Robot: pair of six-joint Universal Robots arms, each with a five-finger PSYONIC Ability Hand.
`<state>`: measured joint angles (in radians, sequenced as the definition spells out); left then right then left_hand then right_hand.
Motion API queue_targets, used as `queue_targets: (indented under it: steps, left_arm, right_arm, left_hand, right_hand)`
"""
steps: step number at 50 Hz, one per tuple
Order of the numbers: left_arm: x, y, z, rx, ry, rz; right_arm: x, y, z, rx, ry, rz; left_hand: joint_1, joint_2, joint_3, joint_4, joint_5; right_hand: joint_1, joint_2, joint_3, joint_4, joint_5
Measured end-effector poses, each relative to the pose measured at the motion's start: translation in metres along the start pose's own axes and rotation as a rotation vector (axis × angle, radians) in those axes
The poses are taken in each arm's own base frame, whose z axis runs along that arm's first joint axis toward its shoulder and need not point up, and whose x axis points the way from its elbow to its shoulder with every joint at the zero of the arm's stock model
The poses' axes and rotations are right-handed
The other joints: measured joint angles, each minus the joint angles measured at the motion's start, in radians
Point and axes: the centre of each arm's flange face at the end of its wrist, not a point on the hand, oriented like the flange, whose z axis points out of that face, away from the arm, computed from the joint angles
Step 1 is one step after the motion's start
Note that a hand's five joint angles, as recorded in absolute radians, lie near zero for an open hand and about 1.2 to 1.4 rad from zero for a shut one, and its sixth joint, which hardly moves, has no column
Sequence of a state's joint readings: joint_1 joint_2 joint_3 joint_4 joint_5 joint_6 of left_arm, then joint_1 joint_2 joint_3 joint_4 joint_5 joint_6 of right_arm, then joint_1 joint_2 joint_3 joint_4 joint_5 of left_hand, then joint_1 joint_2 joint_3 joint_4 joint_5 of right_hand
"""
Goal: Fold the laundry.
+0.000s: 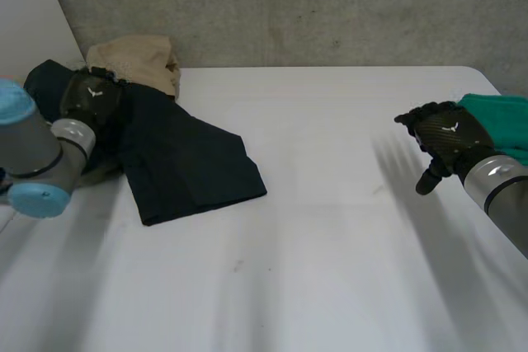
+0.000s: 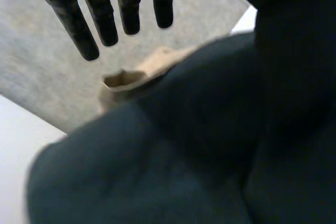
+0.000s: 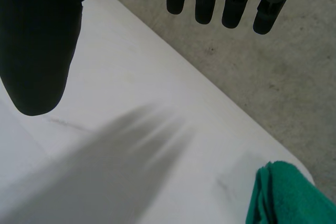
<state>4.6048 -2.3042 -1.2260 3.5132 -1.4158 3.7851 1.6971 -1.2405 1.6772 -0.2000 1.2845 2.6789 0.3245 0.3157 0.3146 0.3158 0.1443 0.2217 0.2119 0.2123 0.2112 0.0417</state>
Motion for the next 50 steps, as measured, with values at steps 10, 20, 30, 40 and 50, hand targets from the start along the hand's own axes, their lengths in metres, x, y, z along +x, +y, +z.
queue_targets:
  steps: [10,20,30,40,50]
  left_arm:
    - [0.022,0.005,0.019,0.075,0.034,-0.006]
    - [0.010,-0.161,-0.047,0.438,-0.014,-0.224]
    - [0.069,-0.228,-0.146,0.539,0.263,-0.524]
    - [0.193,-0.167,-0.204,0.219,0.608,-0.475]
    - [0.159,-0.177,-0.206,0.163,0.538,-0.463]
  right_arm:
    - [-0.001,0.008,0.002,-0.021,-0.003,-0.001]
    - [0.001,0.007,0.001,-0.020,0.006,-0.014]
    - [0.003,0.004,0.000,-0.013,0.011,-0.016]
    - [0.005,0.002,0.001,-0.003,0.015,-0.017]
    - [0.005,0.001,0.001,-0.002,0.014,-0.017]
  left_hand:
    - [0.823,0.878,0.872,0.881,0.839]
    - [0.823,0.879,0.874,0.881,0.839]
    - [0.823,0.880,0.874,0.884,0.839]
    - [0.463,0.526,0.528,0.528,0.515]
    - [-0.033,-0.030,-0.033,-0.035,-0.055]
  right_hand:
    - [0.000,0.000,0.000,0.000,0.000]
    - [0.000,0.000,0.000,0.000,0.000]
    - [0.000,0.000,0.000,0.000,0.000]
    - [0.000,0.000,0.000,0.000,0.000]
    - [0.000,0.000,0.000,0.000,0.000]
